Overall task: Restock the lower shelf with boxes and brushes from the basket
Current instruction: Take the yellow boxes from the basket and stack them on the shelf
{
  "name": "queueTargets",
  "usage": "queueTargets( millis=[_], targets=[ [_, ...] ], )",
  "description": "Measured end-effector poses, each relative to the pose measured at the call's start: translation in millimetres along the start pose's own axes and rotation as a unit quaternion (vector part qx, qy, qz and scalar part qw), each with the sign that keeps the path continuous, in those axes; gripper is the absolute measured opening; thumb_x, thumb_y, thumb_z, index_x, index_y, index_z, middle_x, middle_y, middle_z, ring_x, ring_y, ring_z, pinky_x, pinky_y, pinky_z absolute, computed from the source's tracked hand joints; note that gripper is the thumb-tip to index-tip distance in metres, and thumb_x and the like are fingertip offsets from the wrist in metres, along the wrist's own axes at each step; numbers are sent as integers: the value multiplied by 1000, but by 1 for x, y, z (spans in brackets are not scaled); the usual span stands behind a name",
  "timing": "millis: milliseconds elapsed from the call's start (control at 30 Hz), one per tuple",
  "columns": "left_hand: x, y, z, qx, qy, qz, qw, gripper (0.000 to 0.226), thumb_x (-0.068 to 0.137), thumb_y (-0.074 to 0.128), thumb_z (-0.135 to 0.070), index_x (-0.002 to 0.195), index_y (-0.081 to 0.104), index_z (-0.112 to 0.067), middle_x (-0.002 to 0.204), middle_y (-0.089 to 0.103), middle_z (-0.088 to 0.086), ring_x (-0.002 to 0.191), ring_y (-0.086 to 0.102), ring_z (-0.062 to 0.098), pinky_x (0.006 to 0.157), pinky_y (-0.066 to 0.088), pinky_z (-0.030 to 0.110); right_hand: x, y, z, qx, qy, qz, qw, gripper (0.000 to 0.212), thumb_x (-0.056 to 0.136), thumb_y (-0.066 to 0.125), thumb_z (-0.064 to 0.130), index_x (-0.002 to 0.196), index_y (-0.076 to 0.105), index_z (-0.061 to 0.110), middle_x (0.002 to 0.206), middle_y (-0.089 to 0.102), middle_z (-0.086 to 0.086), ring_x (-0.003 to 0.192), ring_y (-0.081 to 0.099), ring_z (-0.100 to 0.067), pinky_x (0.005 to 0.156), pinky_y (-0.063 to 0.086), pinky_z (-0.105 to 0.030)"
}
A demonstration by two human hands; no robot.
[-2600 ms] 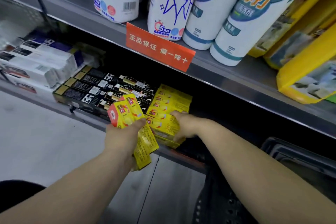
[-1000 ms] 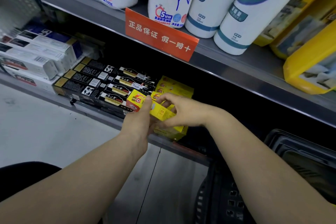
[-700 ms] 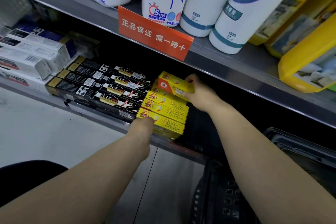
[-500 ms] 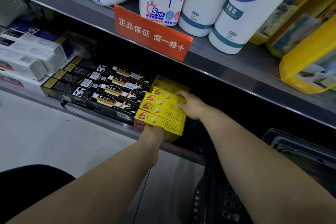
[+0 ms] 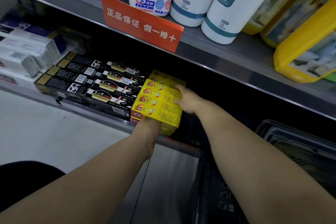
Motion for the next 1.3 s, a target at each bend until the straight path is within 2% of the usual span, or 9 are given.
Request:
queueTargets(
  millis=[133,233,367,467,667,767,1000,1167,1300],
  targets=[
    [-15,-2,-10,-4,13,-5,1000,21,91,46,-1,72,48,-11,72,48,3,64,48,16,60,40,24,-11,-12,7,-57,26,-16,998,68,91,59,21,148,22,15,147,32,-17,131,40,-31,107,36,-35],
    [-34,6,-21,2,33,-16,999,7,89,49,-4,87,55,-7,85,54,10,83,51,24,74,38,29,-40,-35,19,-44,-15,-13,999,53,88,64,16,137,44,10,135,49,-14,122,49,-26,98,40,-27],
    [-71,24,-28,94,236,35,967,15,89,55,-9,99,60,-18,84,59,-4,74,54,9,60,43,11,-110,-64,18,47,-93,-34,994,35,82,68,6,116,60,8,112,62,-10,102,60,-17,89,46,-21],
    [-98,37,-23,245,383,97,885,14,88,56,-9,95,62,-19,88,62,-7,84,58,8,73,45,12,-169,-80,-4,77,-114,-54,989,28,82,68,5,108,62,14,101,62,1,91,60,-10,83,48,-19],
    [-139,73,6,494,577,136,636,28,88,53,-38,114,58,-28,111,58,-12,109,45,6,87,31,15,-249,-93,-79,176,-108,-127,970,24,84,64,0,94,61,21,92,65,6,82,62,-2,79,49,-14],
    [-156,99,24,510,593,199,590,29,91,49,-43,117,55,-31,114,56,-16,110,42,2,87,29,14,-272,-88,-138,203,-42,-168,964,24,84,63,-1,89,61,23,90,67,2,77,62,-6,75,48,-13],
    [-173,152,60,546,557,274,563,24,94,47,-39,114,55,-29,109,58,-14,100,51,3,83,44,24,-295,-40,-283,64,200,-172,962,40,87,59,6,126,52,13,128,55,-9,111,56,-24,78,39,-23],
    [-165,168,73,551,502,283,603,17,92,50,-34,106,58,-31,100,61,-17,90,54,-2,76,46,19,-281,-1,-301,-51,171,-101,979,66,83,54,0,142,37,26,145,33,-9,127,42,-30,98,39,-30],
    [-157,170,81,553,440,291,645,14,91,52,-31,103,60,-30,93,60,-19,87,56,-3,77,50,22,-269,5,-293,-233,148,-116,954,50,90,50,11,134,44,33,136,30,-6,121,35,-30,99,35,-40]
  ],
)
Point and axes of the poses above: each hand's wrist, its own x-axis towards the middle knuckle, its own y-axis out of the palm, z = x × y, the point moved 1 cm from there along x, towards the middle knuckle
